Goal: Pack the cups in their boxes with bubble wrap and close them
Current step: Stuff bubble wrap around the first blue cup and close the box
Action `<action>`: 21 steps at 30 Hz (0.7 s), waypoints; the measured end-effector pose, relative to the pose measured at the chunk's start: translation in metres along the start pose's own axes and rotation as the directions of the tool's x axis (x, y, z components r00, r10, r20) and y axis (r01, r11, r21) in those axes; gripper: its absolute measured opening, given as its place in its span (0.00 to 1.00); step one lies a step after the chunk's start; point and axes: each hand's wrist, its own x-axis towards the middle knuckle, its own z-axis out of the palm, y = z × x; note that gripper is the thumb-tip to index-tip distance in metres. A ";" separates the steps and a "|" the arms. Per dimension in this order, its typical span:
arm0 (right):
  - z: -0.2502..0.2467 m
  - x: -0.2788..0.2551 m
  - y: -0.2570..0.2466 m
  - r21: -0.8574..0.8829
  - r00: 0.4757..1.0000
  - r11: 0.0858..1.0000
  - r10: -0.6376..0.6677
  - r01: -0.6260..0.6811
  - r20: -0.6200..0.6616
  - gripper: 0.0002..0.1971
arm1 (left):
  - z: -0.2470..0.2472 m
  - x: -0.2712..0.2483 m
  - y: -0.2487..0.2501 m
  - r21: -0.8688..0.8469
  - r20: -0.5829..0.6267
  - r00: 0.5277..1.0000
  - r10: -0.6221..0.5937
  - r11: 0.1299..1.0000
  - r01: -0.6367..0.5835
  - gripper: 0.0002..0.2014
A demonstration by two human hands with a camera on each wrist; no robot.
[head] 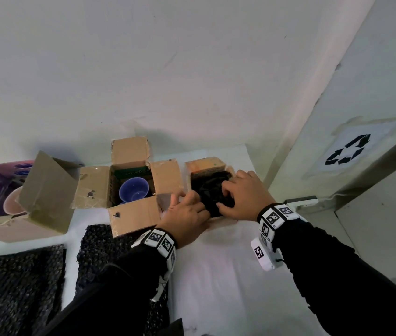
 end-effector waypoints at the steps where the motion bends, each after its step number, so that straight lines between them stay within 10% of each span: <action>1: -0.001 -0.006 0.002 -0.019 1.000 1.000 0.001 -0.001 0.019 0.18 | -0.002 0.000 0.006 -0.051 -0.018 1.000 0.002 0.999 -0.003 0.12; 8: -0.007 -0.017 0.002 -0.124 0.995 0.989 0.083 -0.075 0.059 0.06 | -0.008 0.005 0.015 -0.338 -0.068 0.990 0.120 0.931 -0.136 0.10; 13: 0.000 -0.024 -0.016 -0.009 0.969 0.969 0.245 -0.245 -0.026 0.10 | -0.009 0.024 -0.001 -0.451 -0.147 0.986 -0.080 0.893 0.005 0.10; 21: 0.014 -0.030 -0.046 0.112 0.879 0.871 0.472 -0.477 0.073 0.11 | -0.007 0.079 -0.021 -0.215 0.265 0.963 0.038 0.976 0.021 0.29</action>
